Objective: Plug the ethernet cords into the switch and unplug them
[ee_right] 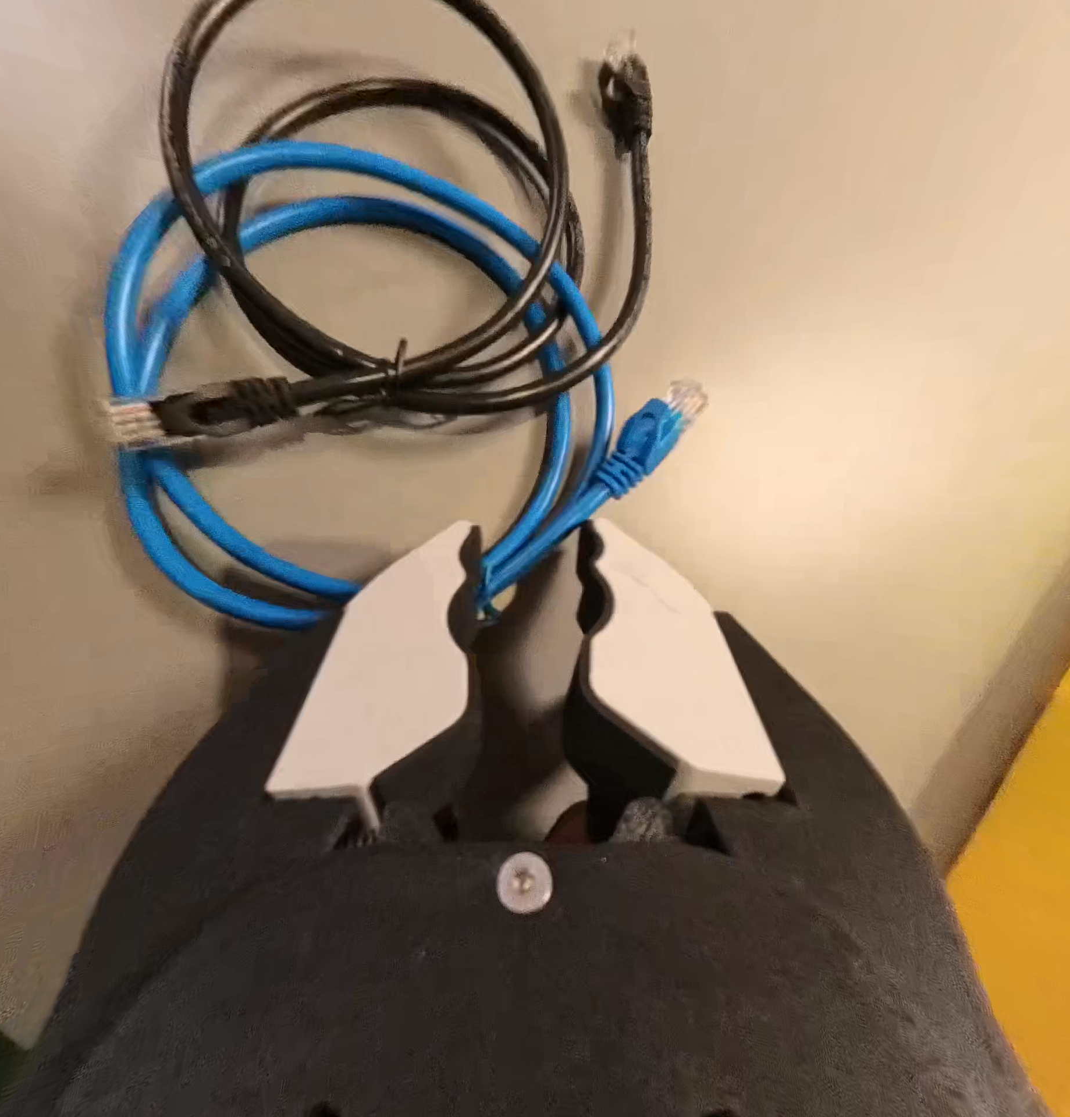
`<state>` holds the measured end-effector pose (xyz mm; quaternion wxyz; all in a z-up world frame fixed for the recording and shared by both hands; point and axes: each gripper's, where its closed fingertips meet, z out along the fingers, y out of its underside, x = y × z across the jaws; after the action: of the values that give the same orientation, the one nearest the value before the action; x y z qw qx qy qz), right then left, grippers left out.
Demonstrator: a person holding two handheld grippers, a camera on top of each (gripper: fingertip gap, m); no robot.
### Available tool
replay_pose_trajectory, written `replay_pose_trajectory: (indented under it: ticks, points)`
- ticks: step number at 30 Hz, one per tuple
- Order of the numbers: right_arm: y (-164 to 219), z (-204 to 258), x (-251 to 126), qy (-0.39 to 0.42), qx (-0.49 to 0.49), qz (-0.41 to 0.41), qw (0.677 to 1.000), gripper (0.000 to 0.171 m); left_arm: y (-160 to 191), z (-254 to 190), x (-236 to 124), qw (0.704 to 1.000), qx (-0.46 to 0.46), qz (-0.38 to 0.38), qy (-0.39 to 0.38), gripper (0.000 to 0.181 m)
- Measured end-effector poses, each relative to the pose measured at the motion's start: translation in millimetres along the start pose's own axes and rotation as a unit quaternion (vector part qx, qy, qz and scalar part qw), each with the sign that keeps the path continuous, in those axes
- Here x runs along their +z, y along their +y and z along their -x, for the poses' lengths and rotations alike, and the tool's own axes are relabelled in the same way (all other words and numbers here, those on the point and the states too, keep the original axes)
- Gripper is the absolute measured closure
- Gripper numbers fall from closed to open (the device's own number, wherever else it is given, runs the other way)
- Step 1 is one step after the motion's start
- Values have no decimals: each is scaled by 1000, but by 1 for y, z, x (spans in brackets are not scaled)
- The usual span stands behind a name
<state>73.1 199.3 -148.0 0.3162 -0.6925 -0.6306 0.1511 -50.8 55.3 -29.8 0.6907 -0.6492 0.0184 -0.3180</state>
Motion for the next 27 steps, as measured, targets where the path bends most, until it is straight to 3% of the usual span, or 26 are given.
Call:
replay_pose_trajectory:
  ticks: [1,8,15,18,22,27]
  points:
    - [-1,2,1,4,-17,-4,1000,145,0,0,0,1000,0,0,0,150]
    - [8,-5,-11,12,-93,5,996,146,0,0,0,1000,0,-2,1,150]
    - [-12,-22,-50,-11,58,-86,995,119,0,0,0,1000,-1,2,1,150]
    - [-1,-21,-41,-10,81,-53,995,107,0,0,0,1000,-1,1,1,150]
    - [19,0,-9,-34,67,20,997,129,0,0,-1,1000,-1,-1,0,150]
    - [15,-4,-10,13,2,25,1000,155,0,0,0,1000,0,0,1,150]
